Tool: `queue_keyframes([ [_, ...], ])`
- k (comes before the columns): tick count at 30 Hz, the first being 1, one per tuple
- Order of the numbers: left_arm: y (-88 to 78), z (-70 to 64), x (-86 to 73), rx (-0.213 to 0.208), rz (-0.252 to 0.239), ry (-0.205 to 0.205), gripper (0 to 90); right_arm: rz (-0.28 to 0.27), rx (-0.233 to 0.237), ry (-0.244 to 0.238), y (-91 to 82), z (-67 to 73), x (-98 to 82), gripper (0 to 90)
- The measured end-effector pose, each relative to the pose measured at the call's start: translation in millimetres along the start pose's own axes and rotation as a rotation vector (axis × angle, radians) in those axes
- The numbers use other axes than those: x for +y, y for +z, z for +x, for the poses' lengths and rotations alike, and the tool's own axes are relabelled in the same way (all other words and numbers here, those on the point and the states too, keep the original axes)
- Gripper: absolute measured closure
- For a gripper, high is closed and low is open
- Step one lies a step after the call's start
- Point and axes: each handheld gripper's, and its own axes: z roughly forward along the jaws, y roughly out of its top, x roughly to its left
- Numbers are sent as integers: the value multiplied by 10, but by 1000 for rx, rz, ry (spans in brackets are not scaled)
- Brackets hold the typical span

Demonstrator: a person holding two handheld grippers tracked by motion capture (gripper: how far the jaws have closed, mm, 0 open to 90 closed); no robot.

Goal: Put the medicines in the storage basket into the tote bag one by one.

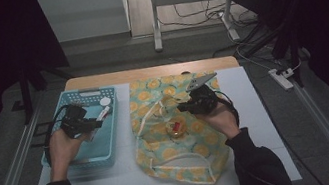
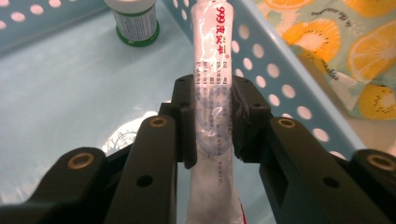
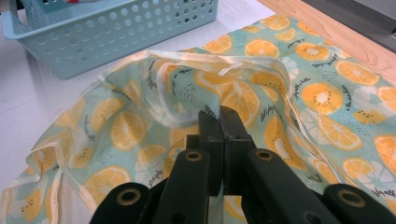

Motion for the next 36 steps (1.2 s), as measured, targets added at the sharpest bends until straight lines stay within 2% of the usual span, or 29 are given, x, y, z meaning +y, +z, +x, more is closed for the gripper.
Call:
queue_keyframes([
  [6,-126,-76,9,-24,-38,12,728,-8,-3,3,-19,-8,-1,891],
  [10,-207,-172,41,-43,-50,18,728,-8,-4,4,-20,-11,-3,891],
  [15,-270,-329,95,-62,-56,55,729,-9,-5,2,-16,-7,-3,891],
  [36,-205,-977,252,-173,-50,197,728,-15,-4,6,-29,-14,-1,891],
])
